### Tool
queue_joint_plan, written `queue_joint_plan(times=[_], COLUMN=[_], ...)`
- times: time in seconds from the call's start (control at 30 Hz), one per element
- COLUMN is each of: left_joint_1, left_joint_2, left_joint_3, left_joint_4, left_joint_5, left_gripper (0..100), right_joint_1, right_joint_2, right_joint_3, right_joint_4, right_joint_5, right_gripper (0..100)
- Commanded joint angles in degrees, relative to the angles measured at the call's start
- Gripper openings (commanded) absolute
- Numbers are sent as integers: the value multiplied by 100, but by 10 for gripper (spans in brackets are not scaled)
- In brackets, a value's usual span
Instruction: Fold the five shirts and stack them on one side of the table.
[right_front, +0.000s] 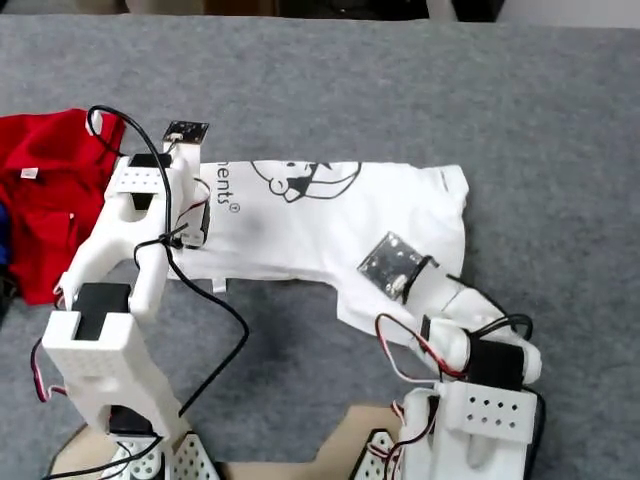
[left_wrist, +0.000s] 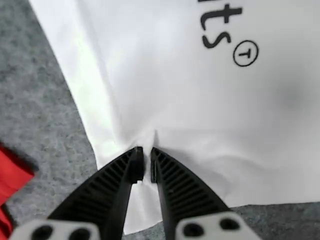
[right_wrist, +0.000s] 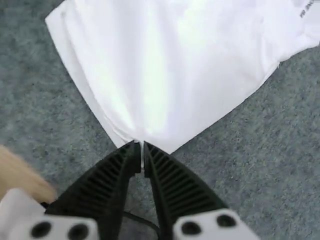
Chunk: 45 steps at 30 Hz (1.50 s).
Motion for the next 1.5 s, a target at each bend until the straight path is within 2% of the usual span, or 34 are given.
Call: queue_joint_plan(times=[0.0, 0.1, 0.23, 0.37, 0.5, 0.67, 0.73, 1.13, 1.27, 1.37, 1.47], left_joint_1=[9, 44, 220, 396, 334, -70, -132, -132, -158, -141, -123], left_joint_2=[-277, -277, -268, -268, -268, -224, -224, -224, -224, -224, -224], left_joint_3=[-35, -185, -642, -1046, -1574, -2321, -2462, -2470, -2470, -2470, -2470], left_joint_4=[26, 360, 1257, 2004, 2426, 2470, 2462, 2286, 2400, 2435, 2462], left_joint_5=[-18, -35, -35, -44, 0, 932, 1073, 1046, 1011, 431, 360], left_gripper=[21, 22, 22, 21, 21, 22, 22, 22, 118, 132, 153], right_joint_1=[-40, -48, -57, -57, -40, -40, -40, -40, -48, -66, -75], right_joint_2=[-66, -66, -66, -22, -4, 365, 690, 1974, 2026, 2026, 2035], right_joint_3=[-4, -40, -66, -312, -541, -919, -1156, -2237, -2220, -2229, -2229], right_joint_4=[141, 176, 132, 88, -211, -360, -360, -536, -519, -519, -519], right_joint_5=[273, 343, 387, 360, 360, 352, 352, 352, 352, 352, 352], right_gripper=[122, 225, 320, 333, 333, 333, 332, 332, 332, 332, 332])
